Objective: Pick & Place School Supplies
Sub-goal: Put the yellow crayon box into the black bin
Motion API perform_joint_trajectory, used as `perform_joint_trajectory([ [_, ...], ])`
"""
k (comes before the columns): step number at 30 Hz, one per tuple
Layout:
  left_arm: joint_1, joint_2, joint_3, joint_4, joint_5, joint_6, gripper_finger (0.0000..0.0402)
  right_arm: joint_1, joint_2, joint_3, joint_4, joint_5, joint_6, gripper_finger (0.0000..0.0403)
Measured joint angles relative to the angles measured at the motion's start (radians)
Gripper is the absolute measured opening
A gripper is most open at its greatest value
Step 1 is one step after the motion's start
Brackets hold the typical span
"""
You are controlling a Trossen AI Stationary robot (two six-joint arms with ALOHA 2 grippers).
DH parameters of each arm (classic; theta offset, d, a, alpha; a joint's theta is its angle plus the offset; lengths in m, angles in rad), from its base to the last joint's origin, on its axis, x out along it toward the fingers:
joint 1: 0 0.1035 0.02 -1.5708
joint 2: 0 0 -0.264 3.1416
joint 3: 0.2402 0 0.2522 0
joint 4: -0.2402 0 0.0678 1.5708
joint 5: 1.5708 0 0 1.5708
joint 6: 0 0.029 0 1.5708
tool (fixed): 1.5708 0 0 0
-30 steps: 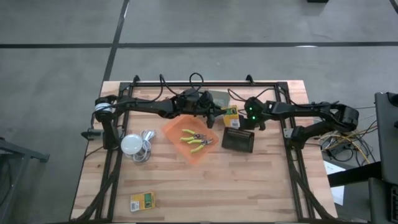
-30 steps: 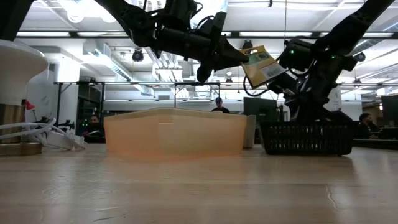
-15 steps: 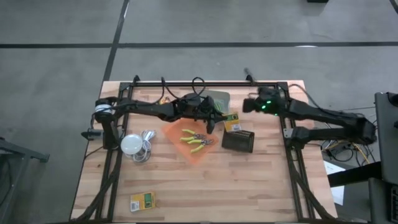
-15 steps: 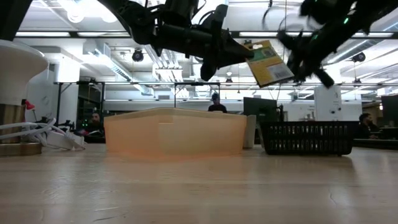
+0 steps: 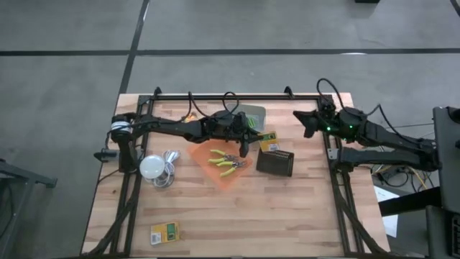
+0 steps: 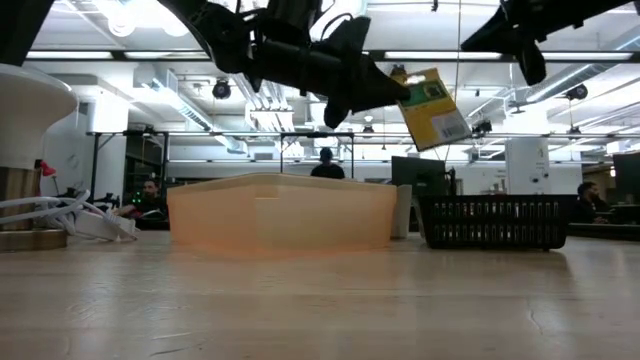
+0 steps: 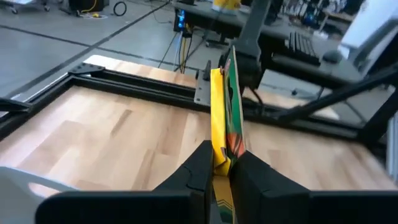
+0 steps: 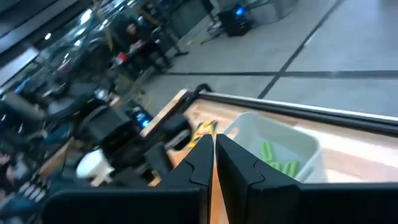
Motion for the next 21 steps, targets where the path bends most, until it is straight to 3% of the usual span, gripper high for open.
perform_joint_trajectory([
  [7,-0.013,0.078,0.000,0.002,0.011,0.075,0.0039,0.100,0.107,-0.001,0.102,0.031,-0.056,0.0018],
  [21,-0.015,0.172,0.043,-0.022,0.082,0.097,0.0039,0.104,0.258,-0.002,0.146,0.030,-0.041,0.0018],
])
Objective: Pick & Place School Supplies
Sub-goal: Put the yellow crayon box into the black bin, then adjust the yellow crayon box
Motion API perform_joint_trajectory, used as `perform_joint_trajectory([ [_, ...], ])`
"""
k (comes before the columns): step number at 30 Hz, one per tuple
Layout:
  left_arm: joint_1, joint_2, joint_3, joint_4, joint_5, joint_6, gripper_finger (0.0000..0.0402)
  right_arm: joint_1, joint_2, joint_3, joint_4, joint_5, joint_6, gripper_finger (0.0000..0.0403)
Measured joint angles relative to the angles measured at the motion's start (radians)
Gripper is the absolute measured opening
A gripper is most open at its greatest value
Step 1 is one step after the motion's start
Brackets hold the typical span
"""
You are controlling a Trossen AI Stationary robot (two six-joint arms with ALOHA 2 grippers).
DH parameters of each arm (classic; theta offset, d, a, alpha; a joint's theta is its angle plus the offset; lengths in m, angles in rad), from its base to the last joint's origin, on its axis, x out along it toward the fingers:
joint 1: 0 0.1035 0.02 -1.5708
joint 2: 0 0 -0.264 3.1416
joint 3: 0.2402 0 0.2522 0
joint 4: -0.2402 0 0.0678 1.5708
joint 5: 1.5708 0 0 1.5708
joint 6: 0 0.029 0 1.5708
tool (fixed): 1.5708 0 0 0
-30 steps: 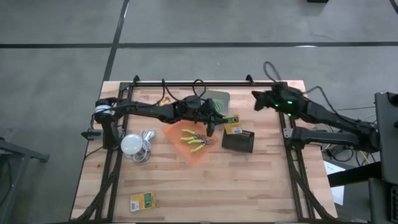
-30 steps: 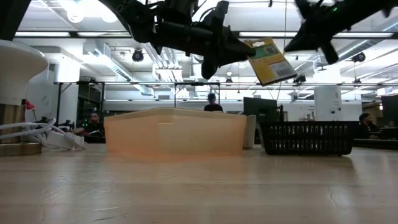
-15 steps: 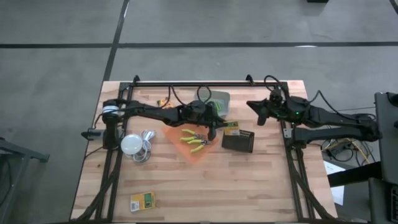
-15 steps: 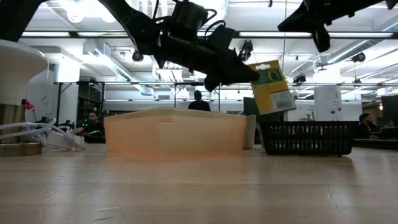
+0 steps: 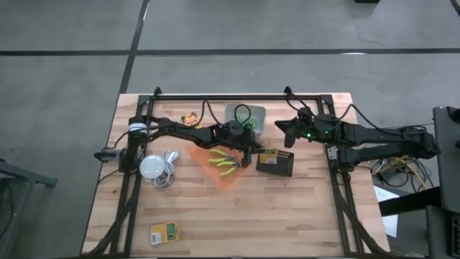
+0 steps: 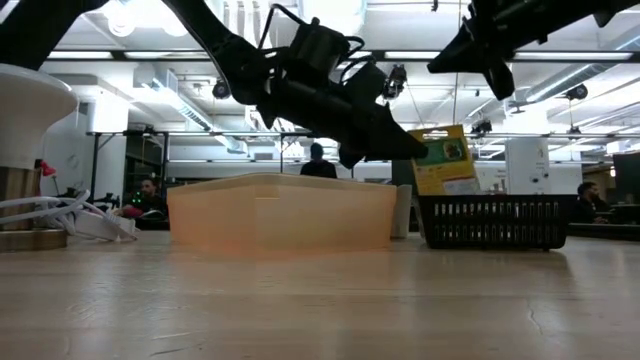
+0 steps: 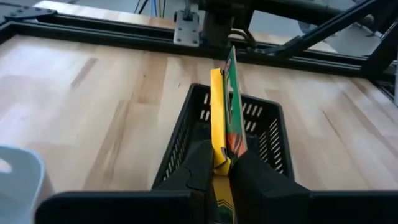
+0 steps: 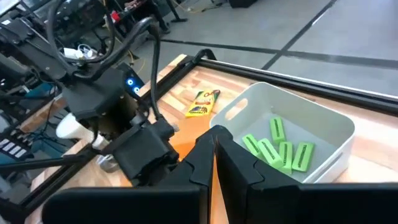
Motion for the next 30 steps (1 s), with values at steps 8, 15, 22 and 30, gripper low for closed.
perform_joint_trajectory([
  [8,0.000,-0.009,0.011,0.004,-0.029,0.035,0.0045,0.001,-0.007,0.000,0.014,-0.001,-0.010,0.0018],
  [15,-0.002,-0.009,0.011,-0.007,-0.030,0.035,0.0074,0.001,-0.007,0.000,0.013,-0.003,-0.011,0.0018],
  [22,-0.002,-0.009,0.011,-0.005,-0.030,0.036,0.0087,0.001,-0.007,0.000,0.013,-0.004,-0.011,0.0018],
  [30,-0.001,-0.027,0.090,-0.016,-0.030,0.023,0.0087,0.001,-0.007,0.000,0.012,-0.004,-0.017,0.0018],
])
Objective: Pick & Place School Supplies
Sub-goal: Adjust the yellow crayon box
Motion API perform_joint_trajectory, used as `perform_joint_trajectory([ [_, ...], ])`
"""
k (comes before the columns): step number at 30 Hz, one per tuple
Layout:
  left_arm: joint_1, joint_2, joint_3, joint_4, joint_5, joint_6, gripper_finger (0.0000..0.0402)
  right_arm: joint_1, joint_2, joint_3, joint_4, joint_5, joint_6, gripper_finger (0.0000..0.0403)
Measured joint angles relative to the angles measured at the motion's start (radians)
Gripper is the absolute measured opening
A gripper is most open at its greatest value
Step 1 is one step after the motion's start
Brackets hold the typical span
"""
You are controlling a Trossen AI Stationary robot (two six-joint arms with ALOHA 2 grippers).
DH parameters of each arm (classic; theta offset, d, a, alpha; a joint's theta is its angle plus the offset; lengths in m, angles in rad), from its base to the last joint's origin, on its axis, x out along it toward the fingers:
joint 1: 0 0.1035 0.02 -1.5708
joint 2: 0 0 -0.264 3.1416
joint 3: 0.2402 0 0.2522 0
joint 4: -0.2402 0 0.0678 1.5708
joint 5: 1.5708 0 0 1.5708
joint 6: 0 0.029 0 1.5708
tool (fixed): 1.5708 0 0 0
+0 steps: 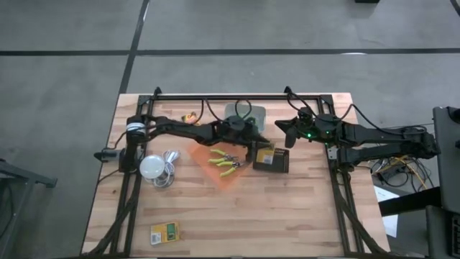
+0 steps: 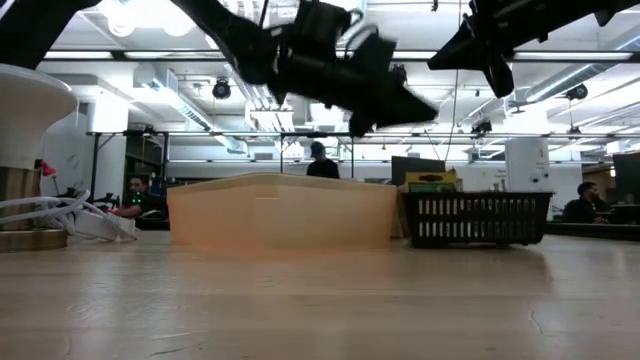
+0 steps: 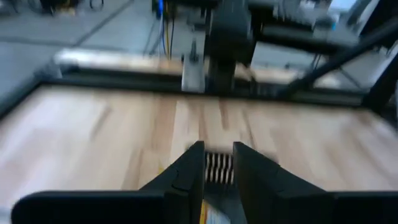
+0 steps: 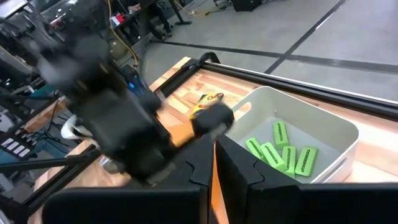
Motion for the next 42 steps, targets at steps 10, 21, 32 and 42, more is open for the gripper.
perform_joint_trajectory([
  [10,0.004,-0.153,0.229,-0.399,-0.042,0.130,0.0085,0.000,-0.001,0.000,-0.009,-0.008,-0.053,0.0018],
  [21,0.002,-0.389,0.352,-0.932,-0.573,0.098,0.0085,-0.001,0.000,0.000,-0.043,-0.008,-0.114,0.0018],
  [32,0.003,-0.535,0.320,-1.459,-0.722,-0.618,0.0085,-0.003,0.053,-0.002,0.025,-0.239,-0.367,0.0018],
  [42,0.010,-0.544,0.147,-1.463,-0.588,-0.913,0.0085,-0.077,0.251,-0.002,0.288,-0.451,-0.436,0.0018],
])
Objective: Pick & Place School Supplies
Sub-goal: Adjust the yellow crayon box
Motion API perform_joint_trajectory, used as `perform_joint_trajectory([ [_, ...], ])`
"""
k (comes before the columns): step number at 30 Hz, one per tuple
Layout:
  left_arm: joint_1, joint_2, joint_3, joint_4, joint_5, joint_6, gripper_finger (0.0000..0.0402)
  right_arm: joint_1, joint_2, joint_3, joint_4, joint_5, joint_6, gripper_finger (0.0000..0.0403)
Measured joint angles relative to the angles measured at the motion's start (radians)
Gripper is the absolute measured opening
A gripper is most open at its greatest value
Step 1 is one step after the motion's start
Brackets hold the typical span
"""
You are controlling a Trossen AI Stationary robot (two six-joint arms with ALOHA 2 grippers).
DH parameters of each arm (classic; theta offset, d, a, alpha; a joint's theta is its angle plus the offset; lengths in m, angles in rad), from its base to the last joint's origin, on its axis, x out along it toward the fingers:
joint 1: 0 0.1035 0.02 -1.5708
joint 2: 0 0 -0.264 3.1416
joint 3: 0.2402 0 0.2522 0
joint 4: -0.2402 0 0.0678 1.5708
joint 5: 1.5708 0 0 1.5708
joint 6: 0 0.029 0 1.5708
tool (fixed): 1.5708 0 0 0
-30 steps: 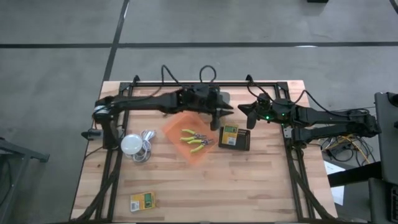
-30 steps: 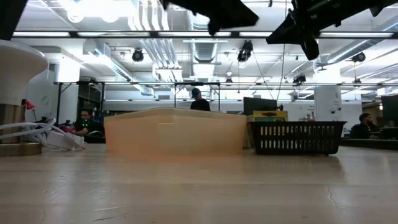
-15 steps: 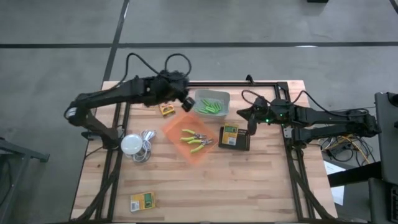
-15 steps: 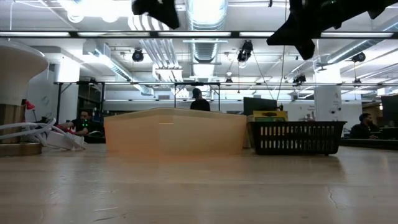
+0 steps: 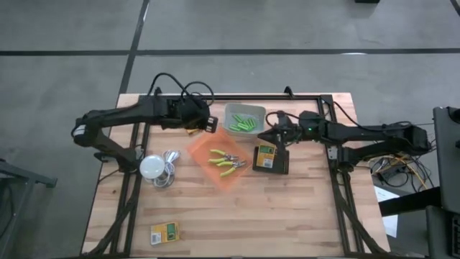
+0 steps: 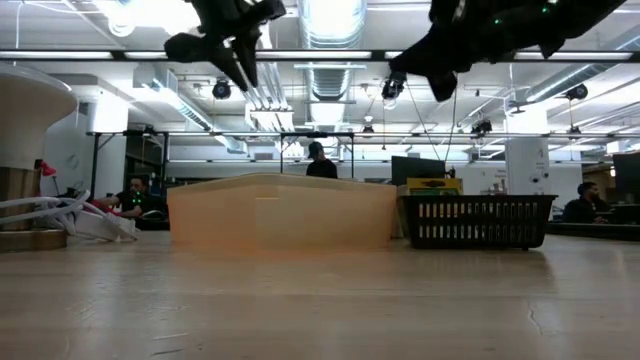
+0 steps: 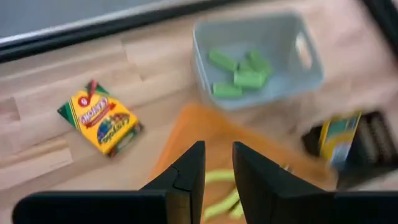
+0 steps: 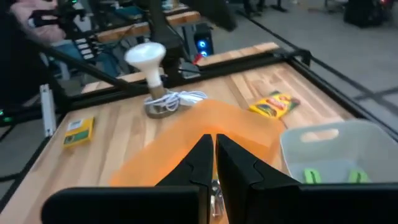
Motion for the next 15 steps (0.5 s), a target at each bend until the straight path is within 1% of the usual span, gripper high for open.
perform_joint_trajectory([
  [4,-0.001,-0.005,-0.039,0.000,0.078,0.197,0.0085,-0.026,0.046,0.000,0.001,-0.002,0.016,0.0018],
  [7,-0.003,-0.005,-0.058,0.000,0.099,0.307,0.0085,-0.036,0.066,0.000,0.002,-0.003,0.013,0.0018],
  [10,0.006,-0.005,-0.069,-0.003,0.057,0.354,0.0085,-0.051,0.078,0.000,0.005,-0.004,0.011,0.0018],
  [15,0.034,-0.004,-0.069,-0.078,-0.075,0.507,0.0085,-0.086,0.083,0.000,0.025,-0.002,0.016,0.0018],
])
